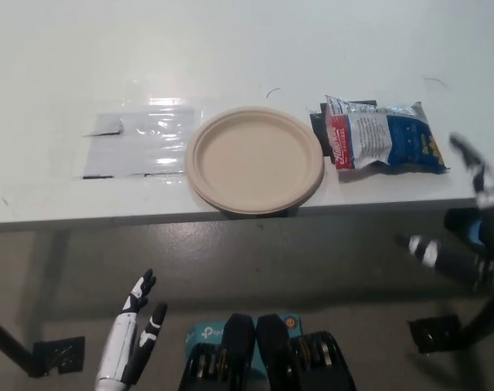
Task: The robot picks up a small bag of sunflower seeds on the right hand side and take it to the empty plate on the left hand side then pours some sunflower seeds on to the plate.
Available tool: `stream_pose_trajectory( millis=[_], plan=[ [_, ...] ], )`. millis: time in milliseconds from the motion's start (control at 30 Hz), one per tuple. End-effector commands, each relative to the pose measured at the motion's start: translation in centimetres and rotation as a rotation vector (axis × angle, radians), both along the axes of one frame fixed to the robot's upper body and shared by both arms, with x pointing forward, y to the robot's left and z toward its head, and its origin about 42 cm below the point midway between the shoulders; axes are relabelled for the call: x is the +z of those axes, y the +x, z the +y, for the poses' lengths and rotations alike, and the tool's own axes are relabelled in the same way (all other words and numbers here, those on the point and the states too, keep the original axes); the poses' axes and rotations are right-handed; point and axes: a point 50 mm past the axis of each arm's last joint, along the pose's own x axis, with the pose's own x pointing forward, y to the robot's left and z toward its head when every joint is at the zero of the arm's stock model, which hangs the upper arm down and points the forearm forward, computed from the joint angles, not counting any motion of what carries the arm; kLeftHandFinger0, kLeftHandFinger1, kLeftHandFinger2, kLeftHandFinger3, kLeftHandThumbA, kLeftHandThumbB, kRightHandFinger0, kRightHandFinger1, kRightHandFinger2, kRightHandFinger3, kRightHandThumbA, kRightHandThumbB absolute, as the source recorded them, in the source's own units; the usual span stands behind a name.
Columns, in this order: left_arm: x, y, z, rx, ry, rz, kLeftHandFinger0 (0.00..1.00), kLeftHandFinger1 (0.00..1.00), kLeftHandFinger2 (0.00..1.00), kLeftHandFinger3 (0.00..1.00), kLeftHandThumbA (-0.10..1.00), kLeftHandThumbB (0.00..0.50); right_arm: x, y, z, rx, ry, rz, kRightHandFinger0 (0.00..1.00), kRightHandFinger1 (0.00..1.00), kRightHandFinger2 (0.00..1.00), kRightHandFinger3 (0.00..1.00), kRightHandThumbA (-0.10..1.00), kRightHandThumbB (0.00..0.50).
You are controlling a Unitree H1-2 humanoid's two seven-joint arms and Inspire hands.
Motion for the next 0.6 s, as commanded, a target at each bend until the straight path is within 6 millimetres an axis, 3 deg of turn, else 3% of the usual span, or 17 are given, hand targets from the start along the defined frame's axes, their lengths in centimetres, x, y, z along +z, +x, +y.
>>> stream_pose_trajectory(
  millis=[0,67,100,267,400,500,567],
  plan=[
    [0.8,0.1,0.6,0.008,0.006,-0.067,1.00,1.00,1.00,1.00,1.00,0.225,5.0,3.8,-1.4,0.055,-0.066,0.119,1.00,1.00,1.00,1.00,0.91,0.373],
    [0.9,0.2,0.7,0.008,0.005,-0.070,1.00,1.00,1.00,1.00,1.00,0.219,6.2,5.0,-1.7,0.060,-0.097,0.153,1.00,1.00,1.00,1.00,0.85,0.365],
    [1.0,0.3,0.8,0.007,0.008,-0.075,1.00,1.00,1.00,1.00,1.00,0.223,7.7,6.6,-2.2,0.079,-0.144,0.196,1.00,1.00,1.00,1.00,0.80,0.375],
    [1.1,0.5,0.9,0.001,0.004,-0.079,1.00,1.00,1.00,1.00,1.00,0.243,10.5,10.2,-2.8,0.095,-0.262,0.349,1.00,1.00,1.00,1.00,0.77,0.423],
    [1.3,0.5,0.9,-0.002,0.001,-0.078,1.00,1.00,1.00,1.00,1.00,0.240,11.5,12.8,-2.9,0.114,-0.339,0.453,1.00,1.00,1.00,1.00,0.77,0.451],
    [1.3,0.5,0.9,-0.001,0.008,-0.078,1.00,1.00,1.00,1.00,1.00,0.245,12.2,15.1,-2.8,0.094,-0.405,0.542,1.00,1.00,1.00,1.00,0.77,0.499],
    [1.3,0.5,0.9,0.000,0.006,-0.080,1.00,1.00,1.00,1.00,1.00,0.242,12.4,15.9,-2.7,0.095,-0.437,0.565,1.00,1.00,1.00,1.00,0.79,0.500]
  ],
)
